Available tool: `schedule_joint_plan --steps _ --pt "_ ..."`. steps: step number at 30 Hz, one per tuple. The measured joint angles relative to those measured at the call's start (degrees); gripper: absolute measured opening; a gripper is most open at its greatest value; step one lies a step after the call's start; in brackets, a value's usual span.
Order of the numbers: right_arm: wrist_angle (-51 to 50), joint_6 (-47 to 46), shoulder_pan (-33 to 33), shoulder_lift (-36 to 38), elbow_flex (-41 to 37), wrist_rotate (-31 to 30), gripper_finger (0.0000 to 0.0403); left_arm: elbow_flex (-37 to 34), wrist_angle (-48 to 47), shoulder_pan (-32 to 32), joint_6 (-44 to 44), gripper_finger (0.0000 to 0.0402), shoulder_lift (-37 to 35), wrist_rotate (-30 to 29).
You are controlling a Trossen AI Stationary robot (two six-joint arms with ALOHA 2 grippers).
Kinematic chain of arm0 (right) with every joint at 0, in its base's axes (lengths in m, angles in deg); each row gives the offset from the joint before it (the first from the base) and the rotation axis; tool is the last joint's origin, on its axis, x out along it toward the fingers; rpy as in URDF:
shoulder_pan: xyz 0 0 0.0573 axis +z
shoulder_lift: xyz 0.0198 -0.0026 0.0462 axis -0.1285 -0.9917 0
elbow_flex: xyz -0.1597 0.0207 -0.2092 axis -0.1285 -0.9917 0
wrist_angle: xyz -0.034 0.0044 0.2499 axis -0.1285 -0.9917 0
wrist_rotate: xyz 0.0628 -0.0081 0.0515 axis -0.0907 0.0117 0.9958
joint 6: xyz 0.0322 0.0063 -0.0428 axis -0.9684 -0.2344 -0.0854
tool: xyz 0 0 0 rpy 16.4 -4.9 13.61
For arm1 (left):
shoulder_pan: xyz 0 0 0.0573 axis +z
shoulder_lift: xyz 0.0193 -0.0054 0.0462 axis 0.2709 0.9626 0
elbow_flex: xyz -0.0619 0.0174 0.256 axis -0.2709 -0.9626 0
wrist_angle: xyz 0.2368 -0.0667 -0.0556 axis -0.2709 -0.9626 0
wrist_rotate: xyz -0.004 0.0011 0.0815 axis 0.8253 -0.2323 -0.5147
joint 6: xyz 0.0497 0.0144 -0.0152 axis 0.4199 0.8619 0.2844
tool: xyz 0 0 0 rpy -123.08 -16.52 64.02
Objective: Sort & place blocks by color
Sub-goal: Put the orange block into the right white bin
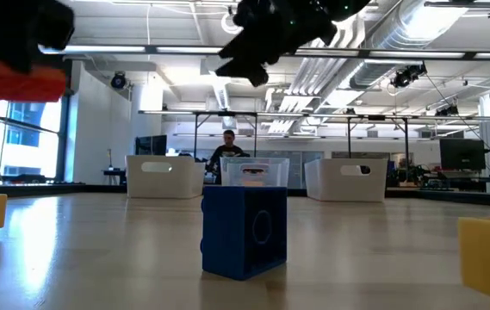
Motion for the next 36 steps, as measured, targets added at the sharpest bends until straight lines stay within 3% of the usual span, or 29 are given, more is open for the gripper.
schedule_joint_plan --steps 4,12,23,36 --pt "4.4 -1.3 2.1 0.1 0.0 3.6 0.0211 0.1 3.6 3.8 9.2 0.0101 -4.7 0.5" --pt "15.5 -8.1 6.7 0.1 0.0 7.5 0.0211 0.1 12.3 12.0 24.0 0.0101 -9.4 9.2" --pt "31.1 -12.4 13.0 0.1 0.0 8.4 0.0211 0.0 27.2 21.7 34.9 0.0101 -9.0 26.6" --pt "38.4 -10.3 16.2 0.1 0.0 -3.2 0.0211 0.0 45.5 26.7 35.4 0.0101 -6.8 37.1"
